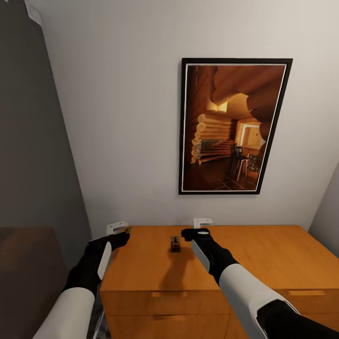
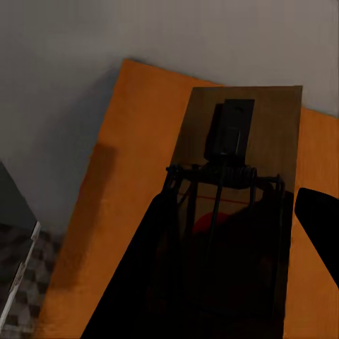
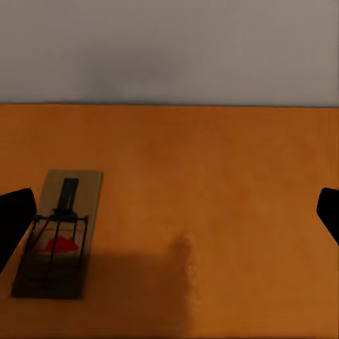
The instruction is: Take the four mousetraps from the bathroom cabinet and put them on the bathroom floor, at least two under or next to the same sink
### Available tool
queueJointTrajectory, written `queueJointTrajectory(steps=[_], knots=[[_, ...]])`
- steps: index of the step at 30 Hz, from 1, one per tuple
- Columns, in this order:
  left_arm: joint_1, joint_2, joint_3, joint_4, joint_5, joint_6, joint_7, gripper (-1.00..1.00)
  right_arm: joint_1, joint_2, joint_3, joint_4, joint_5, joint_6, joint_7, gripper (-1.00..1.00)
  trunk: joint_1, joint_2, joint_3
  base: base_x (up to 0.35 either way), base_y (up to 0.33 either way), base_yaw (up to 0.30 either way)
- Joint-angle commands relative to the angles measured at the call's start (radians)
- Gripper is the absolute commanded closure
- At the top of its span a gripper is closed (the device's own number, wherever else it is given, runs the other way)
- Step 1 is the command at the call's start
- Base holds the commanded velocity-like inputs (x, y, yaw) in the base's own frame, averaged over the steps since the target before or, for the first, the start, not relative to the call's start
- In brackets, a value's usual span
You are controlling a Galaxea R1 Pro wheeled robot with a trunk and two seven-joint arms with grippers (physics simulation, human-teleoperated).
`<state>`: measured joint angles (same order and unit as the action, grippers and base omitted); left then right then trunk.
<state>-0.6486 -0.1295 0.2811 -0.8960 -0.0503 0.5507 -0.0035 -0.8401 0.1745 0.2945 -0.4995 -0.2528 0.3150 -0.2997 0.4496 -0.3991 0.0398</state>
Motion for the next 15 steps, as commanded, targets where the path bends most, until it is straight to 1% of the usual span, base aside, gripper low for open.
queueJointTrajectory(steps=[1,6,15], knots=[[0.0,-0.001,0.003,-0.001,-0.005,0.005,-0.001,1.0,-0.001,0.0,0.004,0.0,-0.007,0.004,-0.007,-1.0,0.0,-0.001,-0.001,0.0,0.139,0.0],[0.0,-0.001,0.003,-0.001,-0.006,0.005,-0.001,1.0,0.0,0.0,0.005,0.005,-0.008,0.004,-0.006,-1.0,0.0,-0.001,-0.001,0.0,0.053,0.0],[0.0,-0.001,0.003,-0.001,-0.006,0.005,-0.001,1.0,0.0,0.0,0.005,0.008,-0.007,0.002,-0.006,-1.0,0.0,-0.001,-0.001,0.0,0.006,0.0]])
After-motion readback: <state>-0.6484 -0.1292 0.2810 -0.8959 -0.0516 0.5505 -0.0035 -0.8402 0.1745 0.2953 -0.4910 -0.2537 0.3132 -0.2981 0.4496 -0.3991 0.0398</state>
